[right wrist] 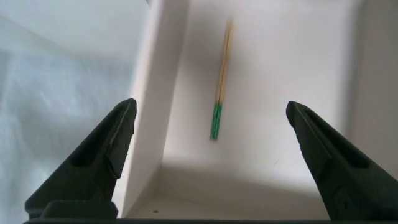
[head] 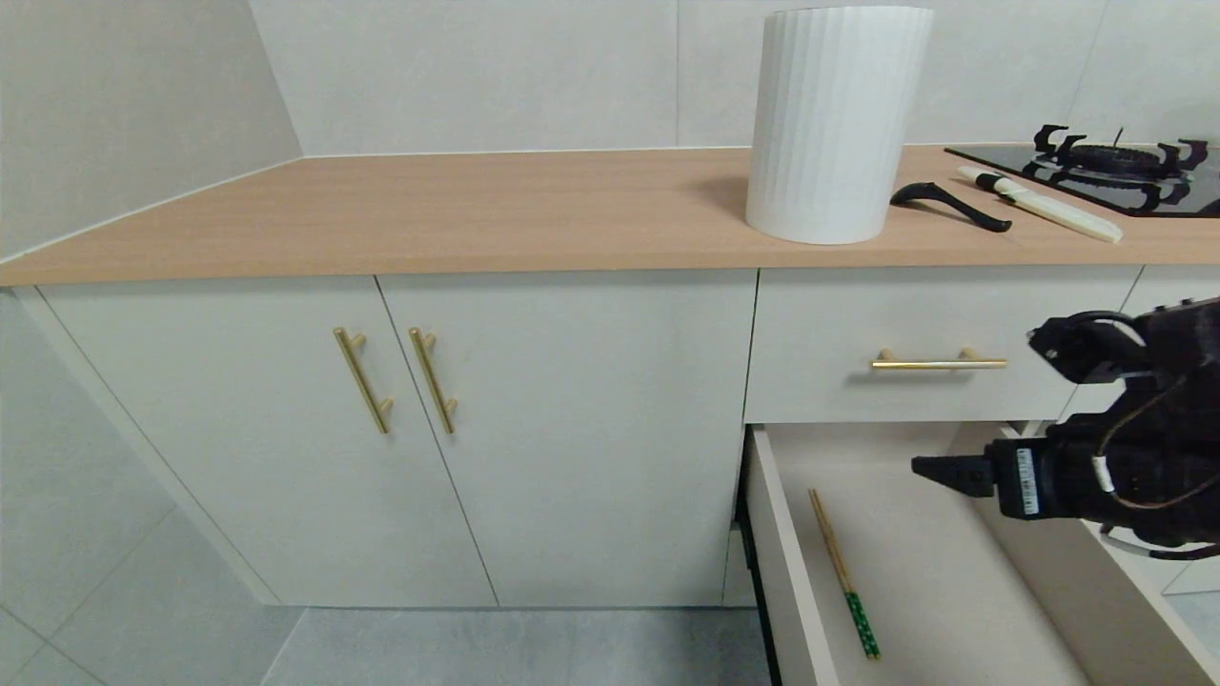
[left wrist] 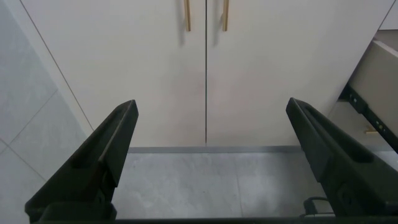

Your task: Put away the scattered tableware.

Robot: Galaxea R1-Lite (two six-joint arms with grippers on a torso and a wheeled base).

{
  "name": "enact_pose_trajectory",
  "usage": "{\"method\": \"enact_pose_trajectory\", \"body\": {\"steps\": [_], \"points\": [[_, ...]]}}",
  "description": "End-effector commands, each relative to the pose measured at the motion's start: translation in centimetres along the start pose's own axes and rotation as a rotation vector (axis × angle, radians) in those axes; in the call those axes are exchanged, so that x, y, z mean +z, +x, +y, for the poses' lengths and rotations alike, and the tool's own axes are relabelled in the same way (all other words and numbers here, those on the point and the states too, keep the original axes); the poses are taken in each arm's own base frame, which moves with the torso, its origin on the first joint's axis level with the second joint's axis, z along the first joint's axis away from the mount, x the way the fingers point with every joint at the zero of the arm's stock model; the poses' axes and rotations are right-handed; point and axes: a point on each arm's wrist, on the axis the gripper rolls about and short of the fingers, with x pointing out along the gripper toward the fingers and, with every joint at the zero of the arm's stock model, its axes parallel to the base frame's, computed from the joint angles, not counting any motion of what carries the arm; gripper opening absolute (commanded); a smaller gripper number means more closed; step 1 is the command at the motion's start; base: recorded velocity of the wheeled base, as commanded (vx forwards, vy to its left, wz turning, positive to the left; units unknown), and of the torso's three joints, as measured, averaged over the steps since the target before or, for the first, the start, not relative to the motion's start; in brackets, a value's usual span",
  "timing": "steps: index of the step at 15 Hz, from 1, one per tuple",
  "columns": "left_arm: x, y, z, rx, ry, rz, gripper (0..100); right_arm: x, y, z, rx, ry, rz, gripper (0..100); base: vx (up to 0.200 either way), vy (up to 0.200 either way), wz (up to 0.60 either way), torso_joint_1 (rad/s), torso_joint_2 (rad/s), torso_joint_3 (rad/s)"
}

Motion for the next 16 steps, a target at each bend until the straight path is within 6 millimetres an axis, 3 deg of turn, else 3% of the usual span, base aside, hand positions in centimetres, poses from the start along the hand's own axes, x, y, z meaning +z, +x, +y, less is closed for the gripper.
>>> {"method": "enact_pose_trajectory", "body": {"steps": [1,4,7,11,16], "points": [[0.0,0.0,0.0,0.000,0.000,0.000,100,1.0,-4.0,-1.0,-0.013,0.003,-0.146,100,0.000,0.000,0.00,0.000,0.00,0.000],[0.0,0.0,0.0,0.000,0.000,0.000,100,1.2,-3.9,-2.5,-0.119,-0.048,-0.155,100,0.000,0.000,0.00,0.000,0.00,0.000],[0.0,0.0,0.0,0.000,0.000,0.000,100,1.1,-3.8,-2.7,-0.161,-0.071,-0.150,100,0.000,0.000,0.00,0.000,0.00,0.000],[0.0,0.0,0.0,0.000,0.000,0.000,100,1.1,-3.7,-2.8,-0.162,-0.071,-0.145,100,0.000,0.000,0.00,0.069,-0.24,-0.249],[0.0,0.0,0.0,0.000,0.000,0.000,100,0.8,-3.1,-2.8,-0.164,-0.074,-0.119,100,0.000,0.000,0.00,0.139,-0.50,-0.309]]}}
